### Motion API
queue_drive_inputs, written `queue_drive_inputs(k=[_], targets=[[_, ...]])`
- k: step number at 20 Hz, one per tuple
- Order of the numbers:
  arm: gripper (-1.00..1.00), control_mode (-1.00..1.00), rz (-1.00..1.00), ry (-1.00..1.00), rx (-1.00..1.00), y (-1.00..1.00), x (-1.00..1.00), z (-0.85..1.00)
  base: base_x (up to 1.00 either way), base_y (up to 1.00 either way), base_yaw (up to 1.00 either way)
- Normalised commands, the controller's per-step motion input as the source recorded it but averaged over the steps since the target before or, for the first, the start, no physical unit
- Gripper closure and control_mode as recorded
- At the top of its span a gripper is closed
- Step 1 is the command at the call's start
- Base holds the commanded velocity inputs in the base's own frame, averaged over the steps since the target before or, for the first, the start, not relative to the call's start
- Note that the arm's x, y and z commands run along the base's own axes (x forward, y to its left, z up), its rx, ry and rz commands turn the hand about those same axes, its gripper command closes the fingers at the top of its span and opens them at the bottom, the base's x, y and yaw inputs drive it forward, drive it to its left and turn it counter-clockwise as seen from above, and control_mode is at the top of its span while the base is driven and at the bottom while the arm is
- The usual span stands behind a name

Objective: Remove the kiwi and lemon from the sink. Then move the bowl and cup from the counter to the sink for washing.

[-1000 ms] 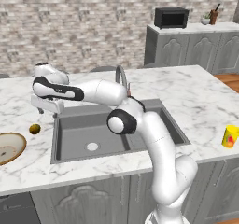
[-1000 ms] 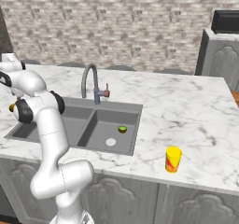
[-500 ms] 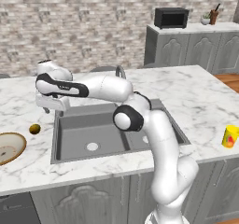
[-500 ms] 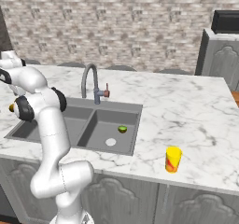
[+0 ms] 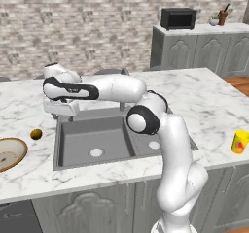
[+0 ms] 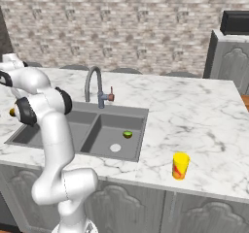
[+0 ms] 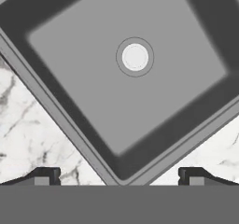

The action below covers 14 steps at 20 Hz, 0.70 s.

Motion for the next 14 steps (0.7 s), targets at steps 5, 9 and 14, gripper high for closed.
queue_drive_inputs(k=[5,9,14], targets=[[-1.0,-1.0,0.04,-0.06,0.0,-0.34,-0.22,-0.02,0.0,0.0,0.0],[-1.0,-1.0,0.07,-0.08,0.0,-0.36,-0.19,0.0,0.0,0.0,0.0],[-1.0,-1.0,0.08,-0.04,0.0,-0.36,-0.16,0.0,0.0,0.0,0.0]])
